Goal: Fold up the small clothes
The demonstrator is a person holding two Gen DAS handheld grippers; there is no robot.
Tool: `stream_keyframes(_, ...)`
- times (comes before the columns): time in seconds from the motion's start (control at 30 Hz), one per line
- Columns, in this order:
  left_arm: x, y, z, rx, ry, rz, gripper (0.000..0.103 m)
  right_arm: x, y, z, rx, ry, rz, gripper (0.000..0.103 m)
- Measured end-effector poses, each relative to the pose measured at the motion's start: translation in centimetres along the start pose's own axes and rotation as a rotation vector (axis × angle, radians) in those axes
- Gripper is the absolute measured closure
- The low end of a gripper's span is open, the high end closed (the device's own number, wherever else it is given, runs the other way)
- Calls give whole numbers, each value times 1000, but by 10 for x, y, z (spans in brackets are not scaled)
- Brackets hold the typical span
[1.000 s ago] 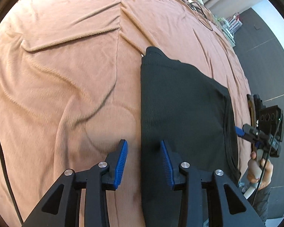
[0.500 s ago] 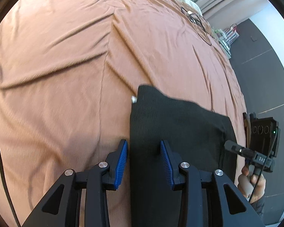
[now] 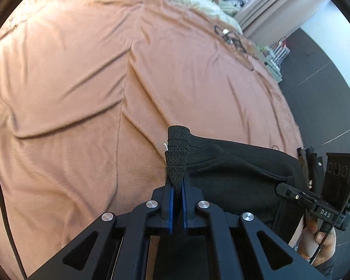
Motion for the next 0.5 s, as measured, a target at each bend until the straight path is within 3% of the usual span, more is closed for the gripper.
stream_keyframes(0.5, 30, -47, -160, 252, 69, 15, 98, -119, 8, -141, 178, -58, -180, 95)
Point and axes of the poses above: each gripper's, at about its wrist camera, not at the fingertips, and z roughly the way its jaws point, x to its right, y to its underside, the point moved 7 cm from there along z, roughly the way its jaws point, and after that the axes turned 12 degrees about x, right-handed, at the moved point
